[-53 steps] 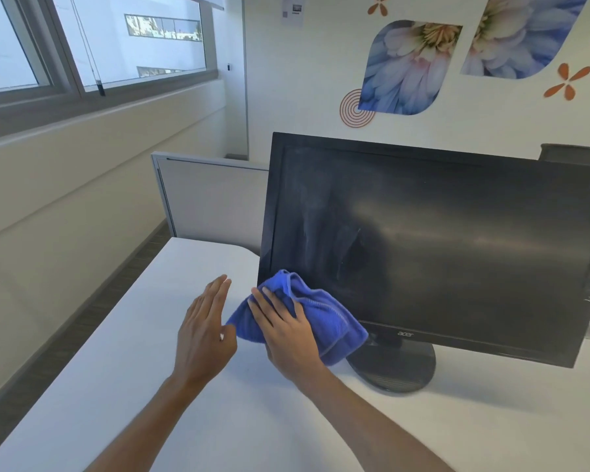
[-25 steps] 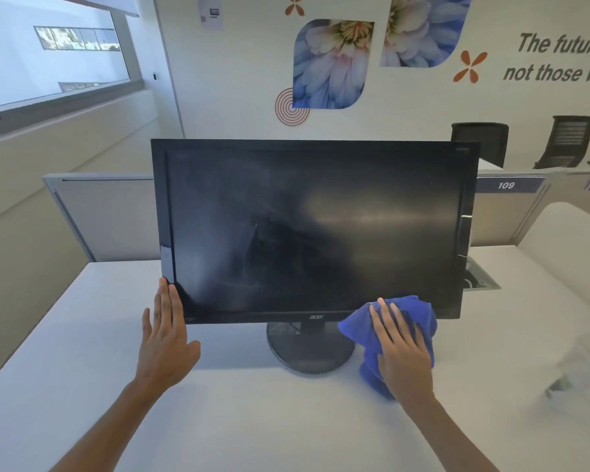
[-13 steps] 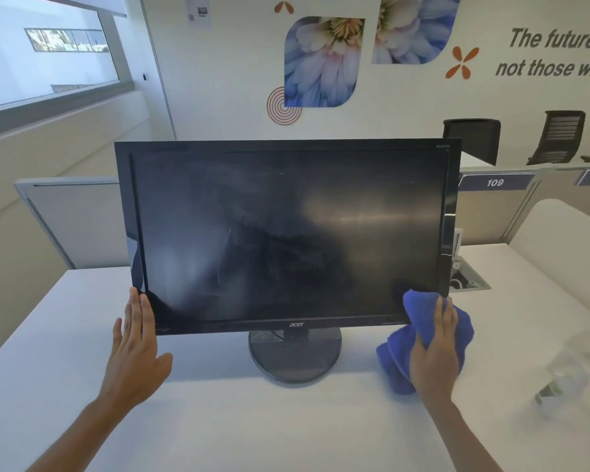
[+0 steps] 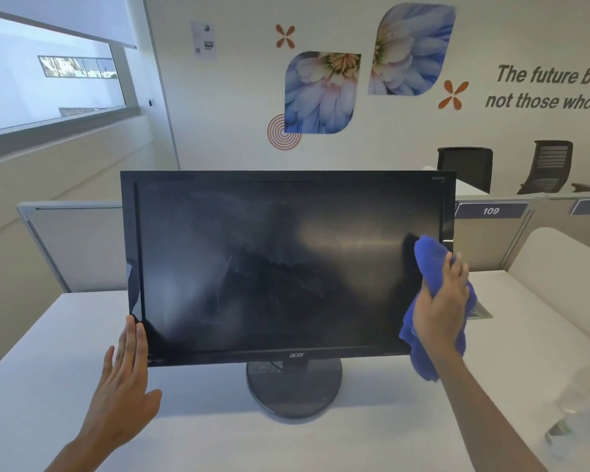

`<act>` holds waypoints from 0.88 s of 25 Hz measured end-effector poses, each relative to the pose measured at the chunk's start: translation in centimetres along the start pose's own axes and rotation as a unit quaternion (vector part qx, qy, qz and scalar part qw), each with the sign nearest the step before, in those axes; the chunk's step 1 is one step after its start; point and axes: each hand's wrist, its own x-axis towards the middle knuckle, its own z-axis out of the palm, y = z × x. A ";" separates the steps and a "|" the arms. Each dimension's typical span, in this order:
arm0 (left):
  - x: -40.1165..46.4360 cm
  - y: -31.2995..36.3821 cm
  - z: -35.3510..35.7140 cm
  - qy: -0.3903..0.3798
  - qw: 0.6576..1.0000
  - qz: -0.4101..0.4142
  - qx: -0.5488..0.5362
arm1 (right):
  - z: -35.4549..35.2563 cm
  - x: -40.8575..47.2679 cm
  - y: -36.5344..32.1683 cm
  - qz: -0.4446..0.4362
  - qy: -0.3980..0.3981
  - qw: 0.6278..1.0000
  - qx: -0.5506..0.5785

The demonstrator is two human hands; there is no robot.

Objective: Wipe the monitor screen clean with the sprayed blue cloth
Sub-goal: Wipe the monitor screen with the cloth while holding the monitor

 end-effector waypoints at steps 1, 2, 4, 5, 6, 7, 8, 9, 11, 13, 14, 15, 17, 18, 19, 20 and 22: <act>0.0 0.0 -0.1 -0.001 1.000 -0.004 -0.002 | -0.2 1.6 -0.8 -0.012 -0.001 1.000 -0.003; 0.0 0.0 -0.2 -0.004 1.000 -0.006 -0.002 | -0.3 3.2 -1.7 -0.021 0.000 1.000 -0.003; -0.1 0.0 -0.3 -0.009 1.000 -0.009 -0.003 | -0.7 6.3 -3.5 -0.032 -0.002 0.999 0.004; -0.1 0.1 -0.3 -0.009 1.000 -0.009 -0.005 | -1.0 7.7 -4.4 -0.035 -0.004 0.999 0.008; -0.1 0.1 -0.4 -0.009 1.000 -0.009 -0.006 | -1.2 9.0 -5.3 -0.038 -0.006 0.999 0.009; -0.1 0.1 -0.5 -0.010 1.000 -0.008 -0.006 | -1.3 10.2 -6.1 -0.040 -0.008 0.999 0.008; -0.1 0.1 -0.5 -0.011 1.000 -0.007 -0.007 | -1.5 11.1 -6.8 -0.041 -0.009 0.999 0.005; -0.2 0.1 -0.5 -0.012 1.000 -0.007 -0.011 | -1.5 11.8 -7.4 -0.042 -0.009 0.999 0.004; -0.3 0.1 -0.6 -0.013 1.000 -0.010 -0.020 | -1.2 12.2 -8.5 -0.040 -0.003 0.999 0.004; -0.3 0.2 -0.7 -0.018 0.999 -0.010 -0.034 | -0.5 11.6 -9.4 -0.039 0.000 0.999 -0.017; -0.3 0.3 -0.8 -0.017 0.999 -0.008 -0.042 | -0.1 11.0 -9.8 -0.044 -0.002 0.999 -0.032; -0.4 0.4 -0.9 -0.015 0.999 -0.005 -0.048 | 0.5 10.2 -10.4 -0.054 -0.007 0.997 -0.045; -0.5 0.4 -1.1 -0.013 0.998 0.001 -0.056 | 1.7 8.7 -12.1 -0.086 -0.022 0.994 -0.063; -0.5 0.3 -1.2 -0.011 0.998 0.004 -0.061 | 2.4 7.9 -13.2 -0.106 -0.029 0.992 -0.070; -0.5 0.3 -1.3 -0.007 0.998 0.006 -0.065 | 3.1 7.1 -14.3 -0.126 -0.035 0.988 -0.077; -0.5 0.2 -1.3 -0.004 0.997 0.008 -0.070 | 3.7 6.2 -15.5 -0.145 -0.041 0.985 -0.085; -0.5 0.2 -1.2 0.000 0.997 0.015 -0.080 | 5.1 4.4 -17.9 -0.184 -0.051 0.977 -0.093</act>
